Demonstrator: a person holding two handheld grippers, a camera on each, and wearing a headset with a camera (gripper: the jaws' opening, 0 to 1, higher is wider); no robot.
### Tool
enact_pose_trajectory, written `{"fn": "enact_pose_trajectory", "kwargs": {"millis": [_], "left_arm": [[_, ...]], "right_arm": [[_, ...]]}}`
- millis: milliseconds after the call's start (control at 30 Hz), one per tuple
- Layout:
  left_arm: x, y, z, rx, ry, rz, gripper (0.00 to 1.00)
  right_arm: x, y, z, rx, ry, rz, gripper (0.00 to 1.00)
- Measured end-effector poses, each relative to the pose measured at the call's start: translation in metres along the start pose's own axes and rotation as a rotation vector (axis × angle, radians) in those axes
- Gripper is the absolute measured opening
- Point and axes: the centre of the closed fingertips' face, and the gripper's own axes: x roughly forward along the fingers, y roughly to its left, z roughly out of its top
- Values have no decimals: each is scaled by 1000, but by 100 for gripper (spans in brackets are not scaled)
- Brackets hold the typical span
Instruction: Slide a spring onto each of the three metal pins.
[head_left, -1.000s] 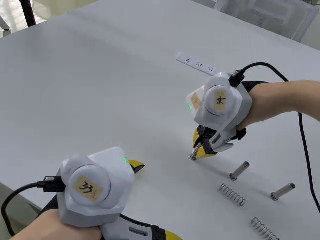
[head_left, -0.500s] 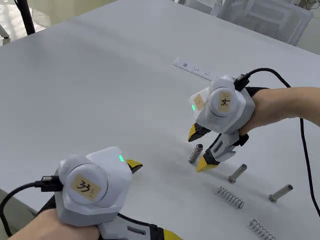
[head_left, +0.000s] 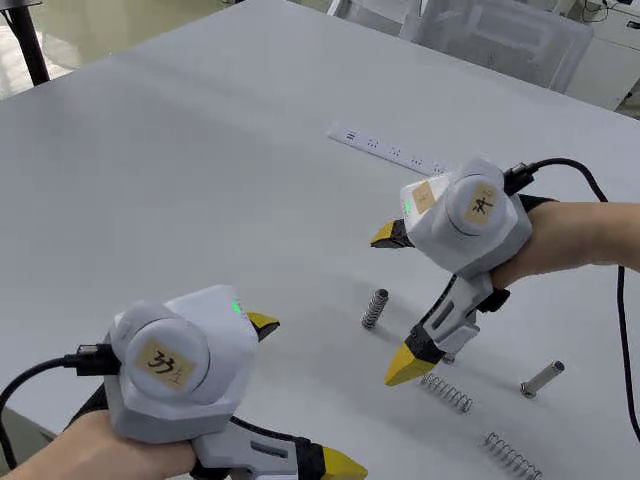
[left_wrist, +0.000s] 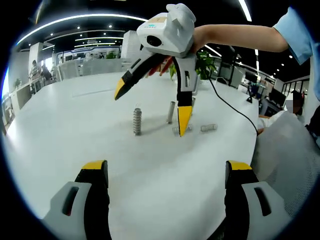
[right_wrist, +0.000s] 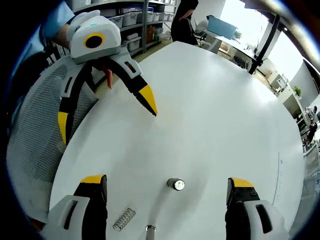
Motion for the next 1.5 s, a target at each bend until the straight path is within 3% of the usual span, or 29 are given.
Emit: {"fn": "enact_pose_trajectory", "kwargs": {"millis": [433,933,1200,1333,1500], "left_arm": [[7,-2,15,44,-2,-13,96],[6,6,13,48,16,-15,96],[10,8,15,56,27,-25,96],[13,7,15,63,34,-39,96],[17,5,13,75,48,-61,96]], "right_arm": [[-33,10,-17,150,-130,-115,99],[-64,38,-56,336,-225,-236,99],[-78,59,-78,427,-254,-297,99],[-86,71,-87,524,-311,-336,99],[-90,85,-105,587,-306,-373,99]]}}
